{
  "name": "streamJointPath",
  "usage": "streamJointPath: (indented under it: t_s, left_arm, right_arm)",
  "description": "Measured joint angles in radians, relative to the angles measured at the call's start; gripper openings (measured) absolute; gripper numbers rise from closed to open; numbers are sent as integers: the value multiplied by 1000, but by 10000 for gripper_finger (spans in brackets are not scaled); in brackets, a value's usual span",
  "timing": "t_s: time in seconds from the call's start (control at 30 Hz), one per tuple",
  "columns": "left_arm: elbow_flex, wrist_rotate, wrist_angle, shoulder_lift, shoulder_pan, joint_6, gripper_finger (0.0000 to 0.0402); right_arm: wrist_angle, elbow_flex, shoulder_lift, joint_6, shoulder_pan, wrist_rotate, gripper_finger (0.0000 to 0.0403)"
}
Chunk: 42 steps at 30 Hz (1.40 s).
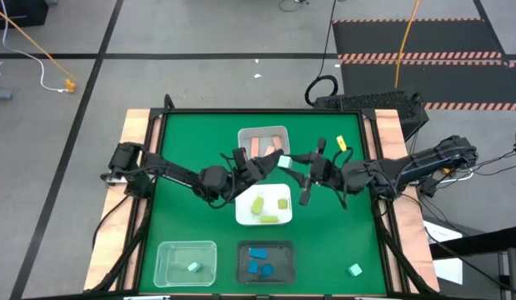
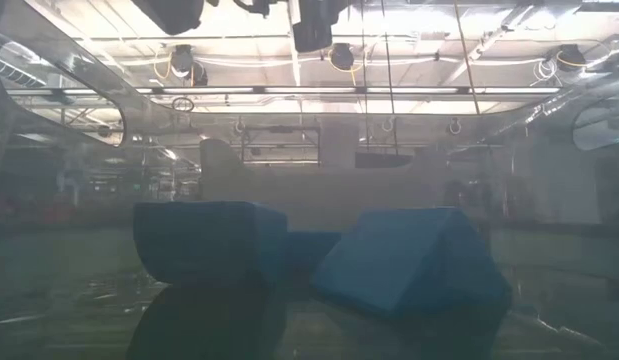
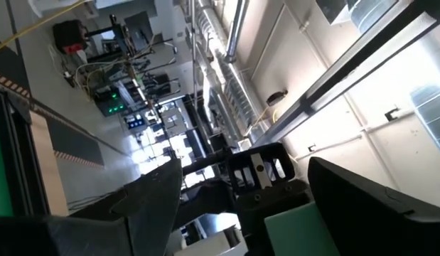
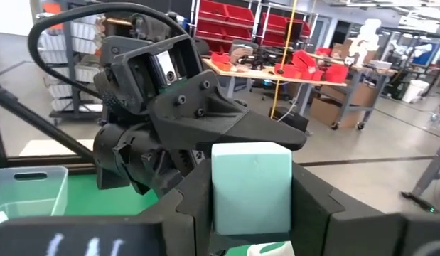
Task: Sort & place blocks by color
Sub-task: Put the left light blue block into the transparent bin
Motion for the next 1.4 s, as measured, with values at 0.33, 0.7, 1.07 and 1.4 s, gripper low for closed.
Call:
streamJointPath:
  t_s: [0.33, 0.7, 1.07, 1.4]
  left_arm:
    - [0, 37, -5, 0, 57, -45, 305]
    - [0, 210, 10, 0, 119, -170, 305]
    - [0, 345, -3, 0, 131, -231, 271]
    - [0, 429, -20, 1, 126, -236, 163]
  right_arm:
    - [-8, 0, 2, -5, -5, 86, 113]
    - [0, 0, 2, -16, -11, 197, 113]
    - [8, -1, 16, 2, -66, -27, 113]
    - [-86, -2, -12, -118, -89, -191, 113]
